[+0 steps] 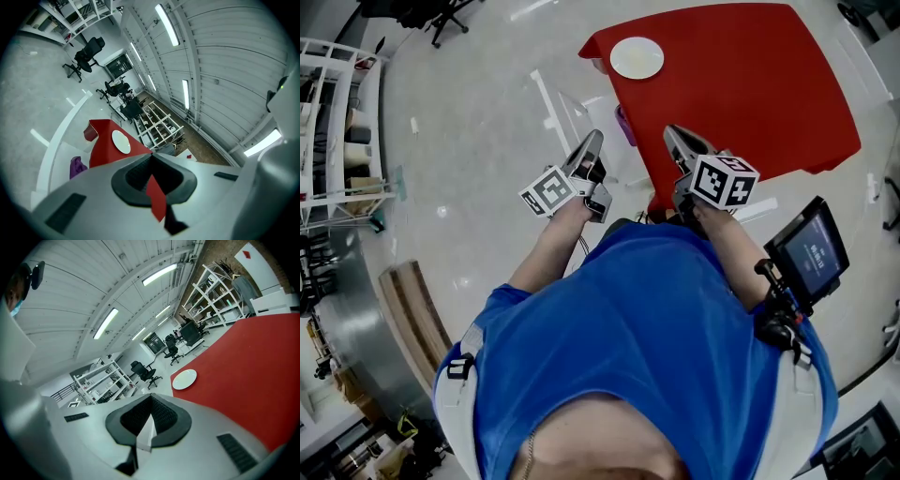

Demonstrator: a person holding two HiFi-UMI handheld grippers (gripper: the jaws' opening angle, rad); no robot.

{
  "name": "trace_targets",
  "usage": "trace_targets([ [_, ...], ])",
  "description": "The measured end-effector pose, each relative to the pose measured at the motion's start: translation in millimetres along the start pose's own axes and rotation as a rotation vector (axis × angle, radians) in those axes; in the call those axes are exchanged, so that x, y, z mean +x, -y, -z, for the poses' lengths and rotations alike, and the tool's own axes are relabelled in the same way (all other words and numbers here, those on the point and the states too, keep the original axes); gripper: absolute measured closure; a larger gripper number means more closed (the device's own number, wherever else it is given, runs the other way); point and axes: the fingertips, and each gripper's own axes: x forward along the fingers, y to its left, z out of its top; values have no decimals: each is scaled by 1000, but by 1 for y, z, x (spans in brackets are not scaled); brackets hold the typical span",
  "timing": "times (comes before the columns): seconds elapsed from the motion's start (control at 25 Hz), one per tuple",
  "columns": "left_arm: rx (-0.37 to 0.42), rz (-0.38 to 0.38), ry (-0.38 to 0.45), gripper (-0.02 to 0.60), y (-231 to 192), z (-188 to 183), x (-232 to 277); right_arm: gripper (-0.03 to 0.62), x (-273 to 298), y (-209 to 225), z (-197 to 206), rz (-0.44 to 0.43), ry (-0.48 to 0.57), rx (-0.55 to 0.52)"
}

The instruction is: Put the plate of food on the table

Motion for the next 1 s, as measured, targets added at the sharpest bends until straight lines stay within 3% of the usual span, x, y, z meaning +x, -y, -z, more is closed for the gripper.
trace_targets([
  [1.0, 3, 31, -10, 574, 13, 7, 21, 592, -1, 5, -9, 5, 2, -18],
])
